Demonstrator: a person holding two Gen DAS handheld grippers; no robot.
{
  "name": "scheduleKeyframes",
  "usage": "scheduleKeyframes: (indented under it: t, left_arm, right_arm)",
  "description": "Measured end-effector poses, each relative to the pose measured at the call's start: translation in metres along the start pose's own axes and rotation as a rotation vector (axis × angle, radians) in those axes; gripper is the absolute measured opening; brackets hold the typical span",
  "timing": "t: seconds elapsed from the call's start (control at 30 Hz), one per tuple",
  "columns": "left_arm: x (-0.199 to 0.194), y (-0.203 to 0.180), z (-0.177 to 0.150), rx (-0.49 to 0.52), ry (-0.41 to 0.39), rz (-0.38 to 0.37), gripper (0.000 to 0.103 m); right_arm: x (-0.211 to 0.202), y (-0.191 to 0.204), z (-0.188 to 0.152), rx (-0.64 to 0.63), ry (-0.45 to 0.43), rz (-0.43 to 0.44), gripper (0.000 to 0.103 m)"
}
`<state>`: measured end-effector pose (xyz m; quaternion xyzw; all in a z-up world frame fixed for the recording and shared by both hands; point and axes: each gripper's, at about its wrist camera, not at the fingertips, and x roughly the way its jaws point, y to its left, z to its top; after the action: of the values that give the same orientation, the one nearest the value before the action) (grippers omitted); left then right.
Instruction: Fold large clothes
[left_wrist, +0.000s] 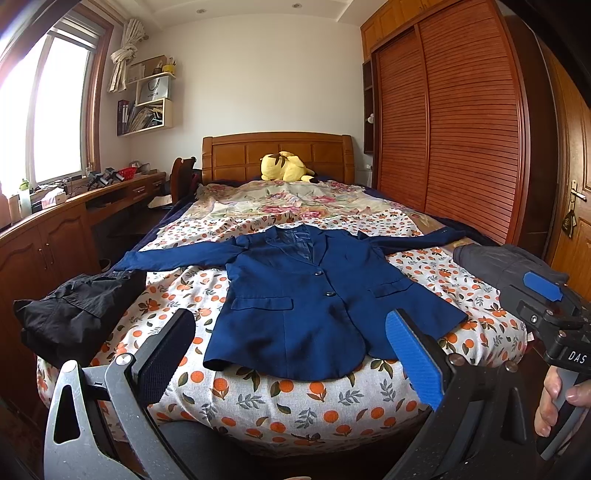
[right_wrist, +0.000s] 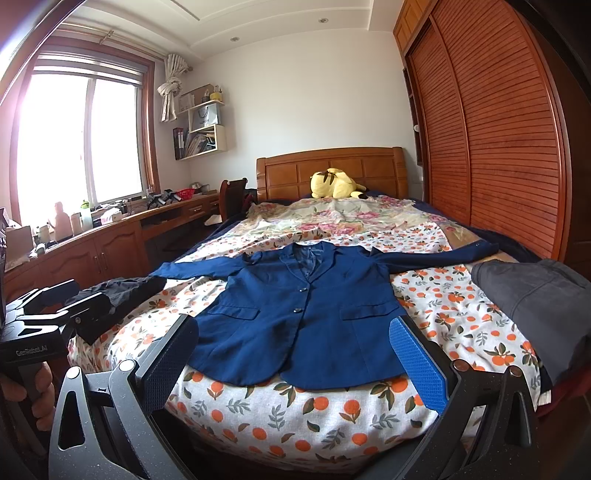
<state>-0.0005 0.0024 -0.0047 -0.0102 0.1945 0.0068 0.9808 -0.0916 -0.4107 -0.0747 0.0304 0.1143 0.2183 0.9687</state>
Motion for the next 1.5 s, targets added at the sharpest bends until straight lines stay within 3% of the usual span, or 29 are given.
scheduleKeyframes:
  t: [1.07,1.5]
  left_arm:
    - [0.002,-0.007,-0.004,0.012,0.004,-0.002,0.103]
    - [0.035,0.01,-0.022,0.006,0.076,0.012,0.103]
  right_arm:
    - [0.001,0.001,0.0,0.001,0.0,0.009,0.103]
    - [0.027,0.0,-0.001,-0.021,0.016,-0.008,0.103]
